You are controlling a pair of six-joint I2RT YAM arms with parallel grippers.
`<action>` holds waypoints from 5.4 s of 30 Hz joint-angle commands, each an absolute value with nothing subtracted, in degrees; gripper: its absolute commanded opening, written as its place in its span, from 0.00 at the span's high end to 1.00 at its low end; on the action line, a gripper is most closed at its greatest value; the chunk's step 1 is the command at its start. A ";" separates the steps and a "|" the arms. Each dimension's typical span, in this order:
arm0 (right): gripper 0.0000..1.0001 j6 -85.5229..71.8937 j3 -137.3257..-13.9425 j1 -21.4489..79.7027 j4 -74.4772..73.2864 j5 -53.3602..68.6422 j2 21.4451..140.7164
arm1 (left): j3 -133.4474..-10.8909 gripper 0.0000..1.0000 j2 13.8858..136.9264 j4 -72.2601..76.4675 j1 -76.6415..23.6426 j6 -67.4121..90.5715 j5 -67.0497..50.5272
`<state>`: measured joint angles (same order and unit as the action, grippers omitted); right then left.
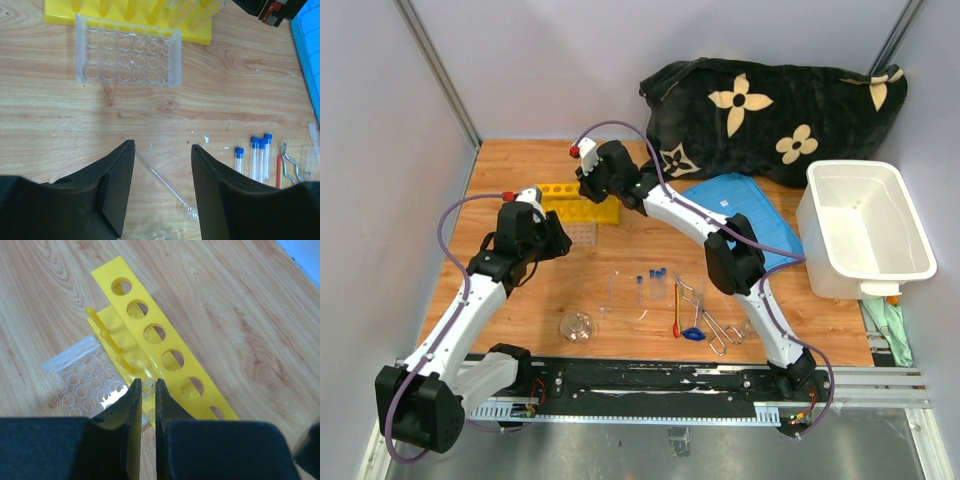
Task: Organize the chemistry lab equipment
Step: Insert the test tube into the slot of the test tube rack, then pick up the test tube at the center of the board.
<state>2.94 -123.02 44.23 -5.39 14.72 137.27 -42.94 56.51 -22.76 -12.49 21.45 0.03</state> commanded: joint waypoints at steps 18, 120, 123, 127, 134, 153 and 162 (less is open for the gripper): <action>0.99 3.21 -120.43 44.29 -2.69 14.82 131.03 | -41.49 0.48 56.34 -20.85 -11.95 21.05 -1.55; 0.72 -2.94 -71.84 44.34 -19.41 -12.46 73.63 | -42.22 0.48 63.72 -21.69 -26.19 26.24 -1.42; 0.72 -4.90 -67.15 44.34 -21.11 -12.63 68.79 | -43.08 0.50 66.72 -22.42 -30.31 26.47 0.50; 0.72 -6.57 -63.65 44.33 -23.10 -11.89 65.45 | -44.00 0.50 70.65 -22.55 -38.02 28.78 5.31; 0.71 -13.21 -61.51 44.35 -22.51 3.61 71.18 | -46.20 0.43 65.87 -28.49 -38.80 31.17 16.54; 0.73 -16.31 -85.84 51.58 -25.73 18.34 107.61 | -42.39 0.42 47.28 -36.40 -26.98 32.54 13.89; 0.73 -18.49 -83.60 52.21 -25.22 19.03 109.73 | -42.45 0.42 46.10 -36.50 -26.98 31.82 12.86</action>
